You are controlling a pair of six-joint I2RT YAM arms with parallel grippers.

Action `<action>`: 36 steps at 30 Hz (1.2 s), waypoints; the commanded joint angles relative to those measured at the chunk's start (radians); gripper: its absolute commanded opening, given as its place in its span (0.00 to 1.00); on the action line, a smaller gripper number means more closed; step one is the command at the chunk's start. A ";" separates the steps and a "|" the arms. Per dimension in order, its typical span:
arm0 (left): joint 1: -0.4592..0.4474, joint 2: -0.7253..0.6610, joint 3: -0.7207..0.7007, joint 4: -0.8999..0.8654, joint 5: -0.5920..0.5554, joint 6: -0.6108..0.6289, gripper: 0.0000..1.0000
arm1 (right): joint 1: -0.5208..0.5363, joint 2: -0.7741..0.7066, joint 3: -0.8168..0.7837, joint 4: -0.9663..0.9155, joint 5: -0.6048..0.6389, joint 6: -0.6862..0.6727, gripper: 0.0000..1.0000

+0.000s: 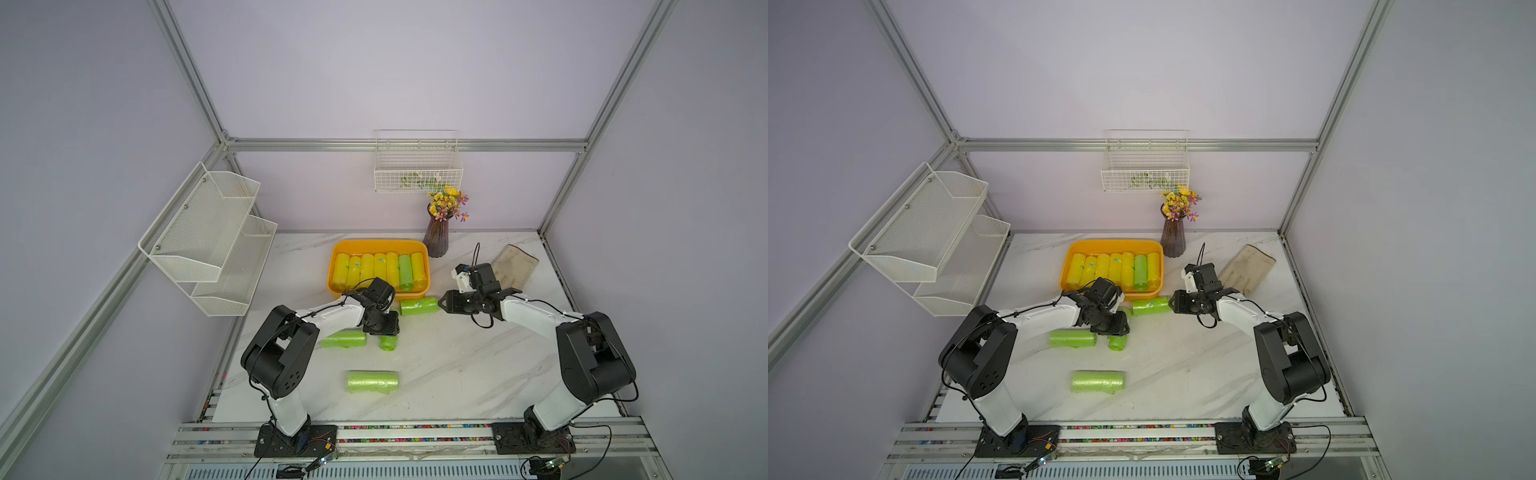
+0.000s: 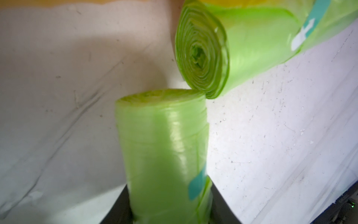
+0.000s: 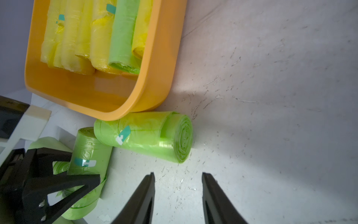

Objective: Put the roll of trash bags into the storage box
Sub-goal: Pick up the roll of trash bags from the center of the board.

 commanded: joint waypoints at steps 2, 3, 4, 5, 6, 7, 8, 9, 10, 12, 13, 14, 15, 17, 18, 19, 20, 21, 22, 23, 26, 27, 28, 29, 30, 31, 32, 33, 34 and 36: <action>-0.012 -0.096 0.023 0.017 0.039 0.027 0.41 | -0.015 -0.021 -0.006 0.013 0.001 -0.002 0.45; -0.014 -0.106 0.027 0.016 0.044 0.030 0.41 | -0.017 -0.019 -0.003 0.012 -0.001 -0.002 0.45; -0.017 -0.115 0.034 0.016 0.049 0.035 0.41 | -0.018 -0.018 0.000 0.010 -0.002 -0.003 0.45; -0.019 -0.122 0.041 0.016 0.055 0.043 0.41 | -0.017 -0.019 0.003 0.007 -0.003 -0.003 0.45; -0.020 -0.127 0.051 0.016 0.072 0.057 0.41 | -0.018 -0.020 0.005 0.006 -0.003 -0.003 0.45; -0.019 -0.131 0.059 0.016 0.083 0.066 0.41 | -0.018 -0.021 0.005 0.007 -0.002 -0.002 0.45; -0.019 -0.135 0.067 0.016 0.092 0.071 0.41 | -0.019 -0.024 0.006 0.006 -0.001 0.001 0.45; -0.020 -0.139 0.076 0.016 0.099 0.075 0.41 | -0.019 -0.025 0.005 0.005 -0.001 0.001 0.45; -0.020 -0.142 0.085 0.016 0.103 0.076 0.41 | -0.020 -0.027 0.005 0.003 0.000 0.001 0.45; -0.020 -0.151 0.108 0.018 0.100 0.079 0.41 | -0.020 -0.038 0.000 -0.001 0.003 0.003 0.45; -0.019 -0.156 0.119 0.019 0.097 0.079 0.41 | -0.019 -0.044 -0.003 -0.002 0.007 0.003 0.45; -0.016 -0.160 0.128 0.020 0.097 0.077 0.41 | -0.020 -0.048 -0.006 -0.003 0.008 0.003 0.44; -0.010 -0.162 0.139 0.022 0.098 0.079 0.41 | -0.018 -0.055 -0.009 -0.004 0.010 0.003 0.45; 0.009 -0.161 0.159 0.020 0.106 0.079 0.41 | -0.020 -0.063 -0.014 -0.004 0.014 0.004 0.44; 0.024 -0.158 0.171 0.018 0.111 0.082 0.41 | -0.021 -0.066 -0.017 -0.002 0.014 0.004 0.44; 0.042 -0.155 0.183 0.013 0.114 0.086 0.41 | -0.021 -0.069 -0.020 -0.001 0.014 0.004 0.44; 0.059 -0.151 0.194 0.007 0.115 0.088 0.41 | -0.020 -0.069 -0.021 -0.001 0.014 0.006 0.44; 0.084 -0.148 0.204 0.005 0.120 0.089 0.41 | -0.021 -0.070 -0.021 -0.001 0.012 0.006 0.44; 0.110 -0.143 0.213 0.004 0.131 0.089 0.41 | -0.023 -0.073 -0.023 -0.001 0.011 0.007 0.44; 0.132 -0.138 0.222 0.003 0.147 0.090 0.41 | -0.023 -0.075 -0.024 -0.001 0.011 0.007 0.44; 0.206 -0.112 0.264 -0.029 0.175 0.124 0.40 | -0.023 -0.088 -0.033 0.007 0.014 0.013 0.44; 0.229 -0.098 0.284 -0.049 0.175 0.143 0.40 | -0.023 -0.090 -0.036 0.011 0.016 0.015 0.44; 0.251 -0.081 0.308 -0.072 0.175 0.163 0.40 | -0.024 -0.088 -0.040 0.011 0.016 0.018 0.44; 0.268 -0.068 0.330 -0.092 0.173 0.177 0.39 | -0.024 -0.090 -0.043 0.012 0.016 0.020 0.44; 0.290 -0.049 0.353 -0.115 0.174 0.196 0.39 | -0.023 -0.089 -0.046 0.012 0.018 0.022 0.44; 0.311 -0.031 0.380 -0.136 0.172 0.213 0.40 | -0.024 -0.089 -0.051 0.013 0.021 0.026 0.44; 0.328 -0.014 0.402 -0.151 0.168 0.224 0.39 | -0.024 -0.119 -0.055 0.017 0.024 0.029 0.44; 0.348 0.006 0.432 -0.169 0.165 0.239 0.40 | -0.024 -0.126 -0.062 0.023 0.025 0.035 0.44; 0.365 0.028 0.459 -0.187 0.157 0.256 0.40 | -0.024 -0.129 -0.066 0.028 0.026 0.042 0.44; 0.390 0.073 0.517 -0.221 0.140 0.282 0.39 | -0.025 -0.134 -0.075 0.035 0.030 0.049 0.44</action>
